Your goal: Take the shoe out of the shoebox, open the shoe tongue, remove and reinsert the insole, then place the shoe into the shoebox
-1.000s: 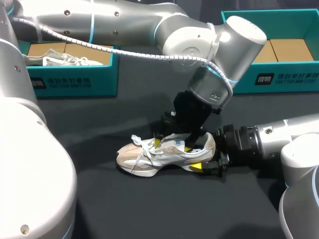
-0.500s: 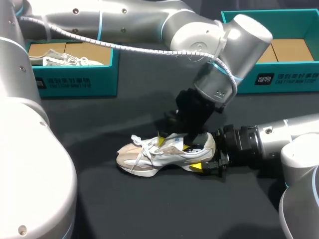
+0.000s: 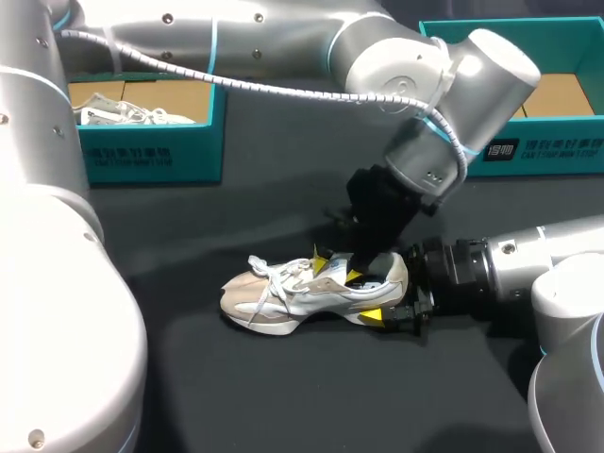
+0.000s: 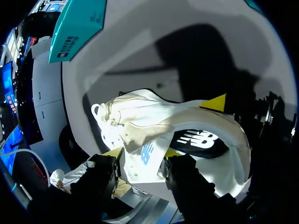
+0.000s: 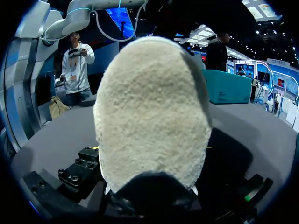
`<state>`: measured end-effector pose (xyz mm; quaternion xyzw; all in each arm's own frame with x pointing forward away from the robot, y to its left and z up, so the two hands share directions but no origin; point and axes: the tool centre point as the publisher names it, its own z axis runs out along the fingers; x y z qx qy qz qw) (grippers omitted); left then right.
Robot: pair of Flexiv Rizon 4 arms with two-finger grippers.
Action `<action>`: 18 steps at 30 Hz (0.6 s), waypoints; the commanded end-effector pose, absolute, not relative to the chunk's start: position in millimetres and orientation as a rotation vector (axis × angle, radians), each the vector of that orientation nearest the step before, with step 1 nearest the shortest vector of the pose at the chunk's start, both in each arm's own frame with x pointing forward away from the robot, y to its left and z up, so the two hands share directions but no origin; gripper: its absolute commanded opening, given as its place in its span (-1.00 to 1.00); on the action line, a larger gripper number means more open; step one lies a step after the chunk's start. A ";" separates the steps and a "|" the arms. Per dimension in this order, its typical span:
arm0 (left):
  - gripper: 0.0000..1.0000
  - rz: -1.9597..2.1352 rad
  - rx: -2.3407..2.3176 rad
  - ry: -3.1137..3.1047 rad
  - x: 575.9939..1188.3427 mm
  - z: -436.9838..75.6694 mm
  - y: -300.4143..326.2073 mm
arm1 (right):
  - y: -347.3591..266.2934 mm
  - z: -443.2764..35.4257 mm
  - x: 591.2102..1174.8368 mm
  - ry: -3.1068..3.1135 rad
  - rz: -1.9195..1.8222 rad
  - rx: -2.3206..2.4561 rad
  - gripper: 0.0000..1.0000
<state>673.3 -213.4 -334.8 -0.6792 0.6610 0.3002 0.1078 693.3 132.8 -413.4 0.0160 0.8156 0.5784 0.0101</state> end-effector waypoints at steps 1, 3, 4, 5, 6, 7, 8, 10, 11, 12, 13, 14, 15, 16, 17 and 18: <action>-0.12 0.913 -1.968 1.940 676.4 -336.6 -220.5 | 133.2 -412.7 692.6 2.548 1.802 0.051 -1.00; -0.18 0.915 -1.962 1.940 677.6 -336.9 -220.9 | 133.2 -412.7 692.6 2.548 1.802 0.051 -1.00; -0.22 0.918 -1.958 1.941 678.1 -336.9 -220.8 | 133.2 -412.7 692.6 2.548 1.802 0.051 -1.00; -0.26 0.920 -1.956 1.942 678.6 -336.9 -220.5 | 133.2 -412.7 692.6 2.548 1.802 0.051 -1.00; -0.29 0.921 -1.954 1.943 679.0 -337.0 -220.1 | 133.2 -412.7 692.6 2.548 1.802 0.051 -1.00; -0.37 0.923 -1.953 1.944 679.2 -336.9 -219.7 | 133.2 -412.7 692.6 2.548 1.802 0.051 -1.00; -0.42 0.924 -1.952 1.945 679.3 -336.9 -219.1 | 133.2 -412.7 692.6 2.548 1.802 0.051 -1.00; -0.44 0.926 -1.950 1.948 679.0 -336.8 -217.9 | 133.2 -412.7 692.6 2.548 1.802 0.051 -1.00; -0.44 0.926 -1.949 1.950 678.4 -336.4 -217.0 | 133.2 -412.7 692.6 2.548 1.802 0.051 -1.00; -0.44 0.926 -1.947 1.953 677.6 -335.9 -216.0 | 133.2 -412.7 692.6 2.548 1.802 0.051 -1.00; -0.45 0.925 -1.945 1.958 676.7 -335.2 -215.0 | 133.2 -412.7 692.6 2.548 1.802 0.051 -1.00; -0.48 0.923 -1.944 1.964 675.8 -334.0 -213.8 | 133.2 -412.7 692.6 2.548 1.802 0.051 -1.00; -0.51 0.918 -1.945 1.969 675.0 -332.7 -212.6 | 133.2 -412.7 692.6 2.548 1.802 0.051 -1.00; -0.56 0.911 -1.948 1.975 674.1 -331.0 -211.2 | 133.2 -412.7 692.6 2.548 1.802 0.051 -1.00; -0.68 0.906 -1.950 1.982 673.2 -329.3 -209.8 | 133.2 -412.7 692.6 2.548 1.802 0.051 -1.00; -0.77 0.899 -1.952 1.987 672.4 -327.8 -208.7 | 133.2 -412.7 692.6 2.548 1.802 0.051 -1.00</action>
